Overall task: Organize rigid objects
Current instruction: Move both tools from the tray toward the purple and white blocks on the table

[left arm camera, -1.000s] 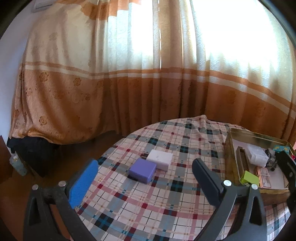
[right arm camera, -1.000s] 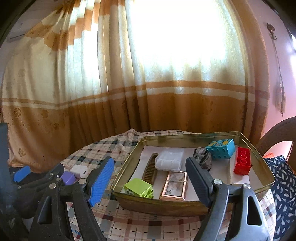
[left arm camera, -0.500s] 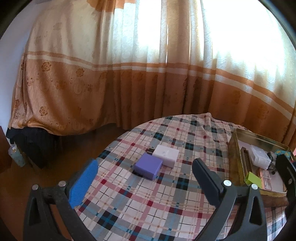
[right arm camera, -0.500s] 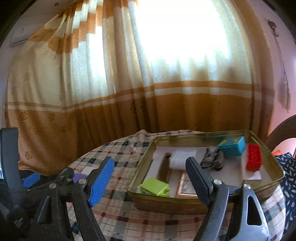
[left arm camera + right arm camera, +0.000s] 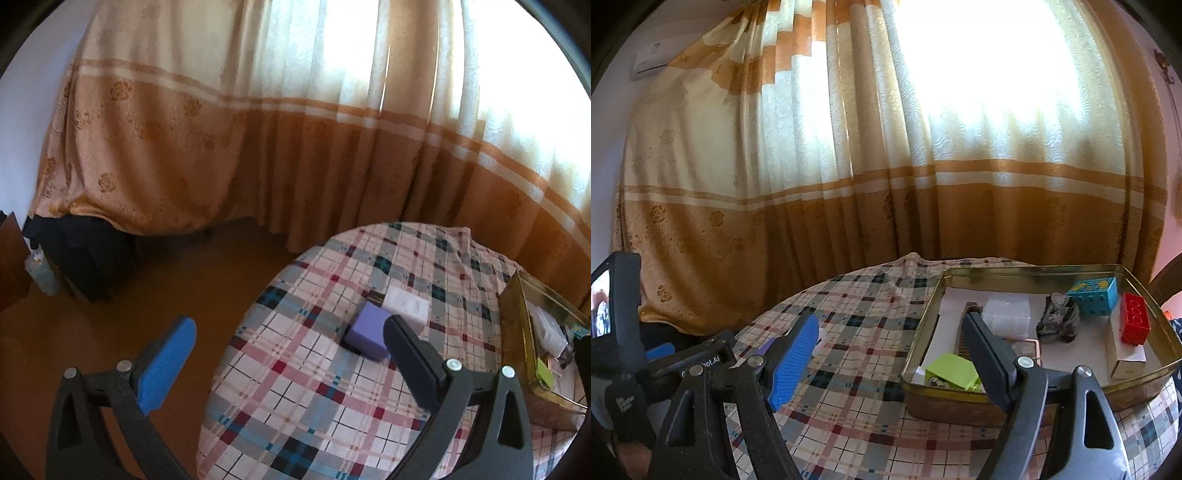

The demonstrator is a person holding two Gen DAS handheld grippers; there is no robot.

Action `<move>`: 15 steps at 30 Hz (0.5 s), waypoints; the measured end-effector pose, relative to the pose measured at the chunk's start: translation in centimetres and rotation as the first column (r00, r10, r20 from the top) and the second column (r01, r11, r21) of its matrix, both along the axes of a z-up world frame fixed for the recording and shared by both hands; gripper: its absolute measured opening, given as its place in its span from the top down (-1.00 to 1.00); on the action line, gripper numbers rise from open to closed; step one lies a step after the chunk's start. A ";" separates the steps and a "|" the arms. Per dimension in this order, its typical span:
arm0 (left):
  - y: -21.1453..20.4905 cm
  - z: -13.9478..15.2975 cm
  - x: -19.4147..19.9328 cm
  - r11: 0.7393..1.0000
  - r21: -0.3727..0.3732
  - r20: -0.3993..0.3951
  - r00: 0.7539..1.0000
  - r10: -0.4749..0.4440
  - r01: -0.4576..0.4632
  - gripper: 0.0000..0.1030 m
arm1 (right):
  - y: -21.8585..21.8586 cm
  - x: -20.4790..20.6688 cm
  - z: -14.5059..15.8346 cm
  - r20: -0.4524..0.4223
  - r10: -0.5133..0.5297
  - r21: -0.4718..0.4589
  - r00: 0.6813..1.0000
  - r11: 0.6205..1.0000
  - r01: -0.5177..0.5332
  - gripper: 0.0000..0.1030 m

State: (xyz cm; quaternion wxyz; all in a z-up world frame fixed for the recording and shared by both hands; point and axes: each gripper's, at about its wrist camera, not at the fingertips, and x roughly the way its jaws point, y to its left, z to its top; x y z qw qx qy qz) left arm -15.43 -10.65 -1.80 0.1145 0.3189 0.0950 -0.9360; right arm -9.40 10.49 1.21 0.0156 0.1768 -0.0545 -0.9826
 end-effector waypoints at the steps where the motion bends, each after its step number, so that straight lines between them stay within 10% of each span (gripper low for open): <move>1: 0.0 -0.2 -0.2 1.000 0.007 0.014 1.000 -0.010 0.009 -0.99 | 0.0 0.0 0.0 0.002 0.004 -0.001 1.000 1.000 -0.004 -0.58; 15: 4.2 -0.9 -3.7 0.974 -0.165 0.139 0.982 -0.131 0.154 -0.99 | 0.5 -0.3 -0.5 0.037 0.004 -0.032 0.999 0.999 -0.003 -0.58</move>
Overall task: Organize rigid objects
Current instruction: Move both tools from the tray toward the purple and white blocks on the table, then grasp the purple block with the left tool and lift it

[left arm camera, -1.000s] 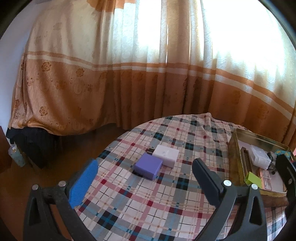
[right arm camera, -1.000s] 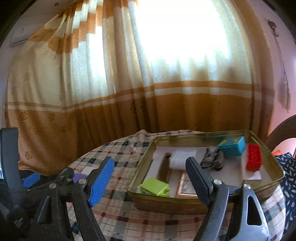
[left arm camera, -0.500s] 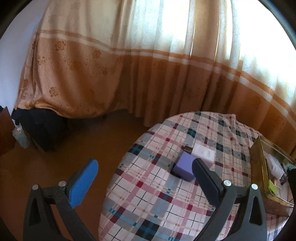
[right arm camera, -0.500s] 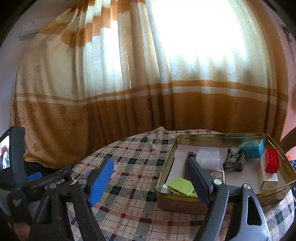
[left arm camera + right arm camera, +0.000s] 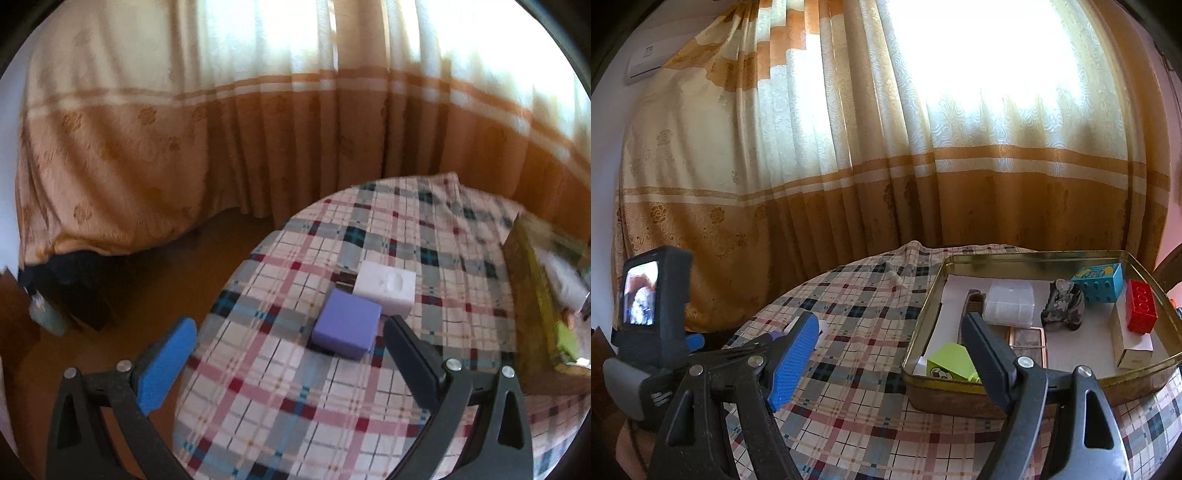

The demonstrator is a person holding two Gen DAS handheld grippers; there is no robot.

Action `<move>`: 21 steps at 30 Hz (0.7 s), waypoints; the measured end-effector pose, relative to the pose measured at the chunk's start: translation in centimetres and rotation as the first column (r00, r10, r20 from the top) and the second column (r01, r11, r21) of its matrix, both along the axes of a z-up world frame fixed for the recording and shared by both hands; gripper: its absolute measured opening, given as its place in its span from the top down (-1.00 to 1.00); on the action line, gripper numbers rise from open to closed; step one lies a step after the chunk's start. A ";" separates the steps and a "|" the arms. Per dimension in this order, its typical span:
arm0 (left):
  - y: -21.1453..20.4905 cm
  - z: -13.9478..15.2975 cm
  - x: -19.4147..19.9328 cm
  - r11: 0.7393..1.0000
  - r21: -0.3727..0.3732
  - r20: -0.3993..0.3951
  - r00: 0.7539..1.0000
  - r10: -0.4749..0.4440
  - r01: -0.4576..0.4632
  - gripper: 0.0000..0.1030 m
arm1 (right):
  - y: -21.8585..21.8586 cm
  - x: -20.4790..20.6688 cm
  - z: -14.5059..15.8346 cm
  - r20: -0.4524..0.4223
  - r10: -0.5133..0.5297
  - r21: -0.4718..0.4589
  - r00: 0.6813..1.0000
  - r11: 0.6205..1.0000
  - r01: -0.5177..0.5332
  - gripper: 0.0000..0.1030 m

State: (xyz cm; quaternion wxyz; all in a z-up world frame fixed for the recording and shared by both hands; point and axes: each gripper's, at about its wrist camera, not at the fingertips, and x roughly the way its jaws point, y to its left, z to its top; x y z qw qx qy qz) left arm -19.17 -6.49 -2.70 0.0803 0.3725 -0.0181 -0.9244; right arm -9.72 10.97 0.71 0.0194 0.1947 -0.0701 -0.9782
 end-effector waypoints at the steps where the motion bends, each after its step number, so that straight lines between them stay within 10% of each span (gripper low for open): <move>1: 0.2 -0.1 -0.4 1.000 -0.009 0.011 1.000 -0.013 0.013 -0.99 | 0.0 0.0 0.0 0.000 0.000 0.000 1.000 1.000 0.000 -0.58; 16: 1.6 -2.2 -4.0 0.991 0.017 0.172 0.976 -0.136 0.135 -0.44 | 0.1 -0.4 -0.2 0.030 -0.002 -0.005 1.000 1.000 0.002 -0.58; 21: 1.4 -1.9 -3.8 0.990 0.037 0.150 0.978 -0.142 0.138 0.23 | 0.1 -0.5 -0.3 0.034 -0.006 -0.007 0.999 1.000 0.006 -0.58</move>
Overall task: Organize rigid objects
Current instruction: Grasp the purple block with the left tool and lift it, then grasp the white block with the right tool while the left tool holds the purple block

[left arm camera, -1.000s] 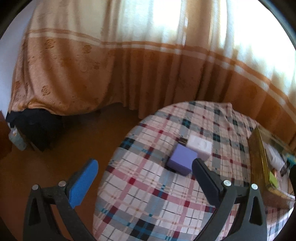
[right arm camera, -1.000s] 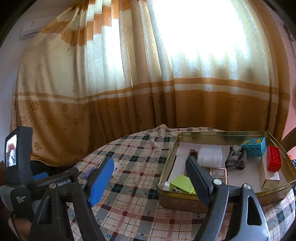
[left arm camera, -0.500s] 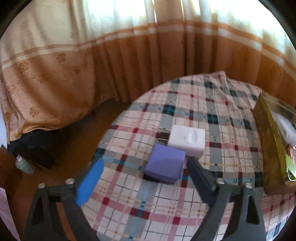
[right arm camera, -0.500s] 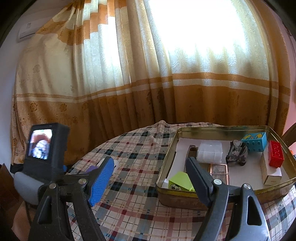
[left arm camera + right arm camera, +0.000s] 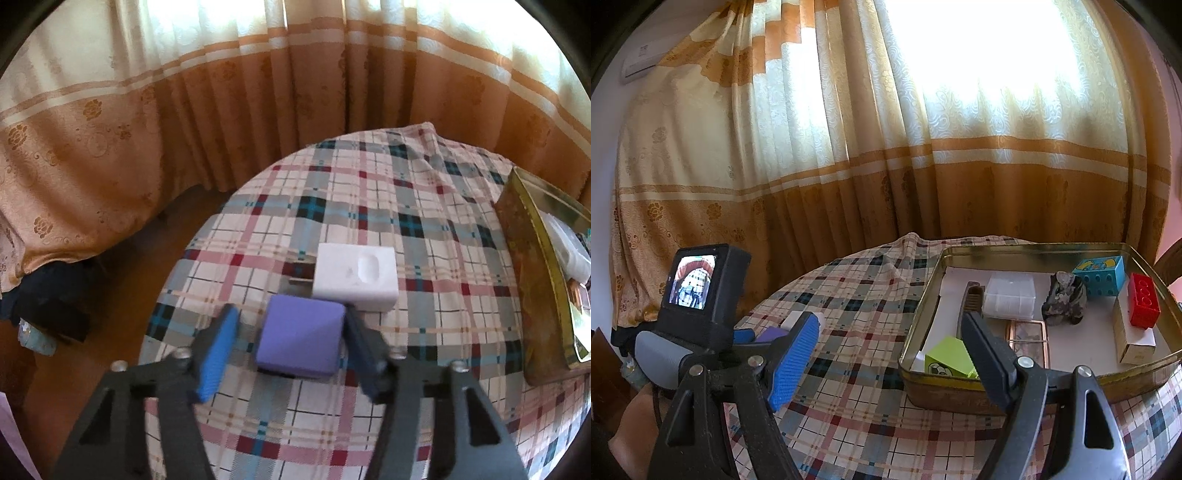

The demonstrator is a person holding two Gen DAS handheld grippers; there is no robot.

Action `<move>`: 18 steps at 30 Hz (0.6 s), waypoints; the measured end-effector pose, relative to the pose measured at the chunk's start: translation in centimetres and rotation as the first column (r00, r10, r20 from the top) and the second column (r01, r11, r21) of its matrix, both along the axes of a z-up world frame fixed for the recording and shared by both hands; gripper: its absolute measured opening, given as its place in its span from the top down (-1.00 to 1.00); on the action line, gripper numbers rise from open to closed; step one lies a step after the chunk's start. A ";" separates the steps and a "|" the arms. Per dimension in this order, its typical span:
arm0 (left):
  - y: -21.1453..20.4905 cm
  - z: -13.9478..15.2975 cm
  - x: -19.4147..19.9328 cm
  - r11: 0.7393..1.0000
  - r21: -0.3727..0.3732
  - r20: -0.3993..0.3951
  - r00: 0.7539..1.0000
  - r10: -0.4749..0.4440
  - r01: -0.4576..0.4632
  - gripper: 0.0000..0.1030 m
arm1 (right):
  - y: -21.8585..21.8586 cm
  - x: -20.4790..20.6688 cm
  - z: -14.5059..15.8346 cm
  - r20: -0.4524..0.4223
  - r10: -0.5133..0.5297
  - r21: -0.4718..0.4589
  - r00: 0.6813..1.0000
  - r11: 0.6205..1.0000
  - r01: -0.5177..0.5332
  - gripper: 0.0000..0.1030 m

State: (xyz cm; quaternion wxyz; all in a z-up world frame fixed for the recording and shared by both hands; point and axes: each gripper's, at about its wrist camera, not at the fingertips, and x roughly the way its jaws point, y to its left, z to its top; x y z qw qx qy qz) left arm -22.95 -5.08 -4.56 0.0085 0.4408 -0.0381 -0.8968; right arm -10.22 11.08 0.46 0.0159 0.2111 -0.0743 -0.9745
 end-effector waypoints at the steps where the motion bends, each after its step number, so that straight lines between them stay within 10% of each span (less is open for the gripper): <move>1: -0.1 0.0 0.2 1.000 0.026 0.003 1.000 -0.015 0.015 0.24 | 0.0 -0.1 0.0 0.001 -0.001 -0.001 1.000 1.000 0.001 -0.58; 10: -0.9 -0.1 1.8 0.991 0.133 -0.009 1.000 0.029 -0.027 0.24 | 0.0 -0.2 -0.1 0.004 -0.005 0.002 1.000 1.000 0.005 -0.58; 18: -3.2 2.6 7.3 0.962 0.232 -0.246 0.948 0.204 -0.147 0.24 | -0.4 -0.9 -0.3 0.018 0.036 -0.006 0.999 0.999 -0.035 -0.58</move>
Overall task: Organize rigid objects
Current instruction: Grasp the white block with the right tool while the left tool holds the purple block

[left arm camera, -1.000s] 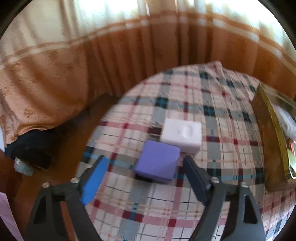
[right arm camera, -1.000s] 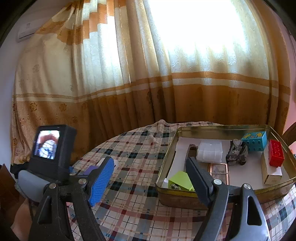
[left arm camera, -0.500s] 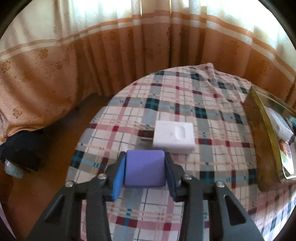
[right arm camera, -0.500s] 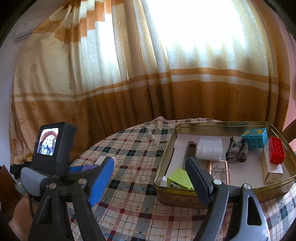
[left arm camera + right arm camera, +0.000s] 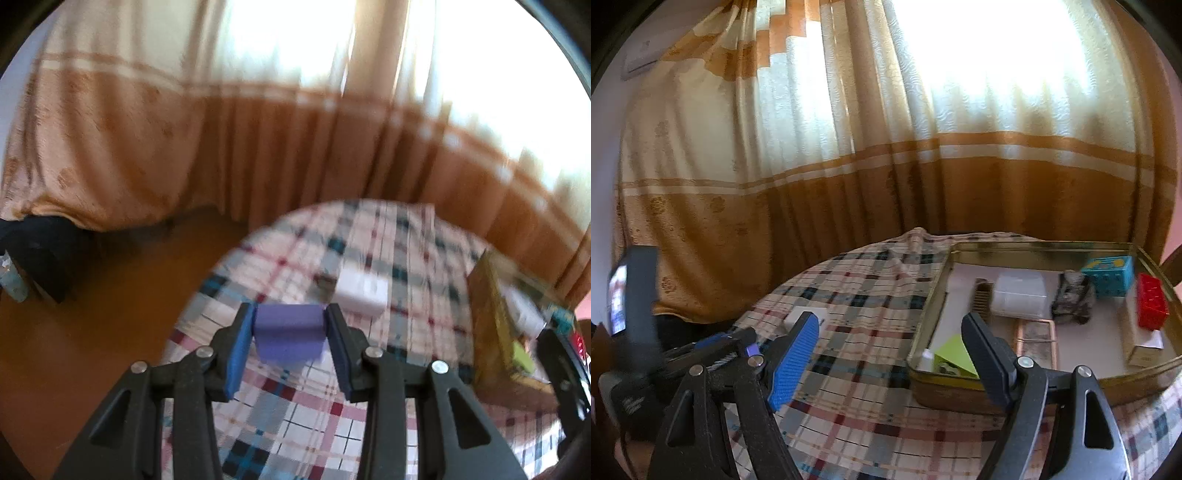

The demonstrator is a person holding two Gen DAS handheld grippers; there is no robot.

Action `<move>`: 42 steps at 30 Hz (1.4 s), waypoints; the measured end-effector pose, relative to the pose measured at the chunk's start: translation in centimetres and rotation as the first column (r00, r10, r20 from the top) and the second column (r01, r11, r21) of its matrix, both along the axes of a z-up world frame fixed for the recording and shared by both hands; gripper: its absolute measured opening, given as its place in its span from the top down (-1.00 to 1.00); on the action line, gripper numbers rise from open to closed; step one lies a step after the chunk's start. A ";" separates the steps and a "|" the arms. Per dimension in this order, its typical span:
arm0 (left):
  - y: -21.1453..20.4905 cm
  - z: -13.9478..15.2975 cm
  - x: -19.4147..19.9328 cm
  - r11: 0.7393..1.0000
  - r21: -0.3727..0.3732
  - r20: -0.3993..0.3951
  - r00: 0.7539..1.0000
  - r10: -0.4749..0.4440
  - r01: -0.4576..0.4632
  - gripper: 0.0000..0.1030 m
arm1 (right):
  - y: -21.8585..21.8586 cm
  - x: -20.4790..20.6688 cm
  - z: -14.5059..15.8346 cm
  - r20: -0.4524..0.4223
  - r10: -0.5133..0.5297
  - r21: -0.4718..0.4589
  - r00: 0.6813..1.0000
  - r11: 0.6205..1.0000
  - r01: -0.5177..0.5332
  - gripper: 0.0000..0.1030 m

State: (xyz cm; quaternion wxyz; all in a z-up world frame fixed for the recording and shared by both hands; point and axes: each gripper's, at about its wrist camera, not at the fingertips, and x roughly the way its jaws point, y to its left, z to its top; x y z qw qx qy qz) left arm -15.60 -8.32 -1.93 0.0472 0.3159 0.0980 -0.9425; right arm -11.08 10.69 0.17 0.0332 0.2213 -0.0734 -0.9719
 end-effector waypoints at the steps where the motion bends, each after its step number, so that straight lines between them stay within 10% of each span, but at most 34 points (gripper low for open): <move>1: 0.0 0.4 0.7 1.000 -0.011 -0.038 0.999 0.021 -0.022 0.24 | -0.1 -0.2 0.0 0.001 0.013 -0.011 1.000 1.000 -0.013 -0.58; 9: -1.1 1.5 2.0 0.998 0.013 -0.148 0.987 0.063 -0.062 0.24 | -3.6 -4.4 -0.4 0.065 0.196 -0.003 0.978 0.981 -0.196 -0.58; 30: -1.3 1.2 1.9 0.998 0.039 -0.123 0.991 0.055 -0.050 0.24 | -10.3 -16.4 -5.7 0.423 0.455 0.106 0.784 0.834 -0.541 -0.38; 38: -1.0 1.1 2.1 0.999 0.022 -0.124 0.991 0.051 -0.049 0.24 | -10.5 -15.2 -5.8 0.409 0.437 0.134 0.801 0.839 -0.527 -0.19; 42: -0.6 1.2 2.2 0.999 0.000 -0.131 0.990 0.053 -0.054 0.24 | -8.5 -12.7 -4.3 0.312 0.395 0.109 0.864 0.888 -0.446 -0.20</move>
